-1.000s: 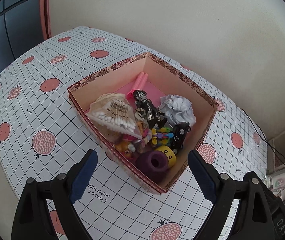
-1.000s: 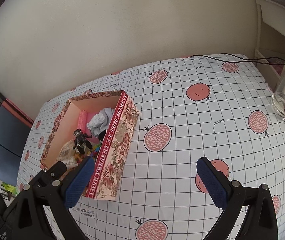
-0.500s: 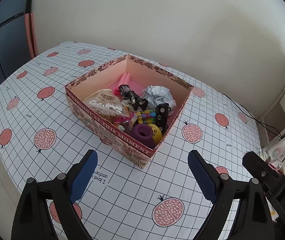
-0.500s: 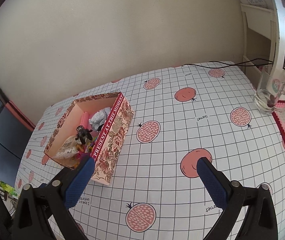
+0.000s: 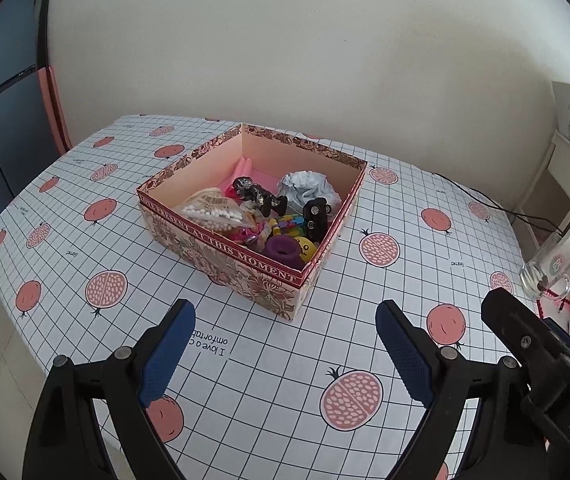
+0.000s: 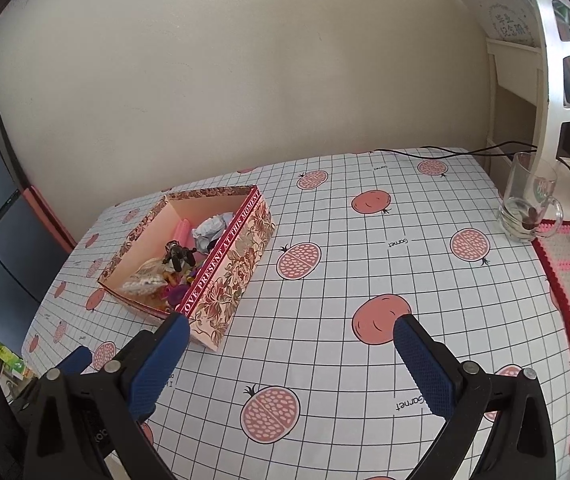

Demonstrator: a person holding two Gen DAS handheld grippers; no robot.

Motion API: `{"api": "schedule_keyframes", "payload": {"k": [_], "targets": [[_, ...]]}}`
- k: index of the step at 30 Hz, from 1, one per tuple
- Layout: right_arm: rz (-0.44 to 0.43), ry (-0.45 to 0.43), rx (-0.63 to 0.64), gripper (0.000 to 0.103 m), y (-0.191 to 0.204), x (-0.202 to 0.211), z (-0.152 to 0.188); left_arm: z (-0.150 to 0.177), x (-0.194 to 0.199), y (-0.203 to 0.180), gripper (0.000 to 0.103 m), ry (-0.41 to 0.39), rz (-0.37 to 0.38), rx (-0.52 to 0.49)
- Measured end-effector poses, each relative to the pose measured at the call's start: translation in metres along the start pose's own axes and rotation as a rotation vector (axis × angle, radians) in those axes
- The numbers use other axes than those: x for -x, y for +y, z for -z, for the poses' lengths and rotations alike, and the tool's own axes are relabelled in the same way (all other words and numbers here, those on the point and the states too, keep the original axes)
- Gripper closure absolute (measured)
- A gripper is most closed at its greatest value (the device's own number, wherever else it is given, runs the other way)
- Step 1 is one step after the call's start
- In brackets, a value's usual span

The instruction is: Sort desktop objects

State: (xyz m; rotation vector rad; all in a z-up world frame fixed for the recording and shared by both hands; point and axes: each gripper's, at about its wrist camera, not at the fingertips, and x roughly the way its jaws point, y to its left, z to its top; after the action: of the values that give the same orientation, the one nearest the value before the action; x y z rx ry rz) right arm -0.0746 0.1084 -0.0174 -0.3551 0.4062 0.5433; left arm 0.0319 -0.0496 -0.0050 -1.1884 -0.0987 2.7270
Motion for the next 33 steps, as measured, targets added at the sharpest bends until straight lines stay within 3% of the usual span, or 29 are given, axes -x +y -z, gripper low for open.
{"api": "schedule_keyframes", "payload": {"k": [18, 33], "targets": [[-0.01, -0.013, 0.015, 0.0, 0.004, 0.002, 0.008, 0.006, -0.003, 0.015, 0.011, 0.042, -0.017, 0.052], [0.038, -0.009, 0.059, 0.0, 0.009, -0.004, 0.011, 0.008, -0.007, 0.029, 0.011, 0.072, -0.001, 0.13]]}}
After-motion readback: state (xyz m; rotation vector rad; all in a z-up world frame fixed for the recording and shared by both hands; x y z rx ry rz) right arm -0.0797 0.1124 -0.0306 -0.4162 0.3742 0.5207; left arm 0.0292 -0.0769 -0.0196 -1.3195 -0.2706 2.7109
